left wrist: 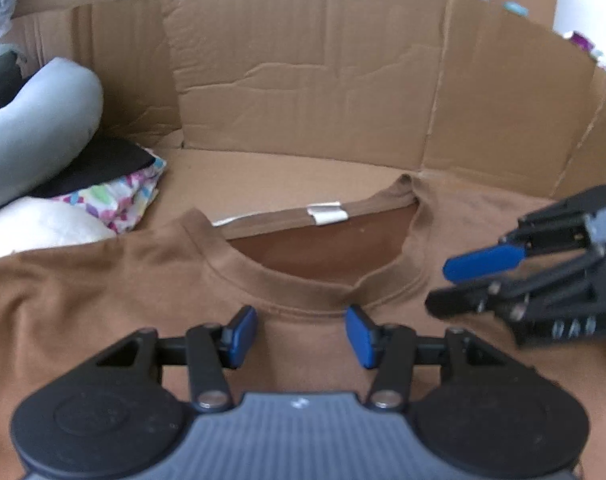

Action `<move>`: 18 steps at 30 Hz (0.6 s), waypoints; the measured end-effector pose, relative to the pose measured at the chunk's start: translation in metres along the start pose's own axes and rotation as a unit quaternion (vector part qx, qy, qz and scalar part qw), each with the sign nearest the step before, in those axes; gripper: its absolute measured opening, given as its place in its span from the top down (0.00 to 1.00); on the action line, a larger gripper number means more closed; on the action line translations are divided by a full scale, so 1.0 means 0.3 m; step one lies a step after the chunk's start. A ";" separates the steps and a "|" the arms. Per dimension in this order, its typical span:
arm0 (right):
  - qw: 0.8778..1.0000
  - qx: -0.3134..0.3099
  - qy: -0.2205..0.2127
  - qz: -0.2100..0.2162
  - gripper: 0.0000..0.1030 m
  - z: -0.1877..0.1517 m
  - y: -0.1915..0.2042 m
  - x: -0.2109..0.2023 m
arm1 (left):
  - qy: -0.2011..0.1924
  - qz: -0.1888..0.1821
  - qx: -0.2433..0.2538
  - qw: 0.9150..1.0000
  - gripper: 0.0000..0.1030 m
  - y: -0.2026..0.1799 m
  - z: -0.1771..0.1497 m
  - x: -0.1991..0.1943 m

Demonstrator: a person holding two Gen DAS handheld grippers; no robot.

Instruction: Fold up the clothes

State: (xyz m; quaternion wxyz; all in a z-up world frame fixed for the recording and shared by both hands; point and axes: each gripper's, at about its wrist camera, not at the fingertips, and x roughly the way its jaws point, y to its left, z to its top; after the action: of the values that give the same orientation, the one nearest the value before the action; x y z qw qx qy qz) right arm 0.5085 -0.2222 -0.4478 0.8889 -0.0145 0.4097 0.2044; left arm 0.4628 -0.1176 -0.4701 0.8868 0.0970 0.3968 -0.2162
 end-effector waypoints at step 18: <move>0.994 0.074 -0.031 -0.068 0.66 0.027 -0.186 -0.038 | -0.034 0.073 -0.088 0.993 0.58 0.197 0.048 -0.047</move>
State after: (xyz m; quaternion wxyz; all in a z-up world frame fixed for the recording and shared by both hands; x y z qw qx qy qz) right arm 0.5288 -0.2758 -0.4420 0.9117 0.0299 0.3939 0.1129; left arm 0.4911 -0.0659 -0.4501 0.9181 0.0394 0.3762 -0.1185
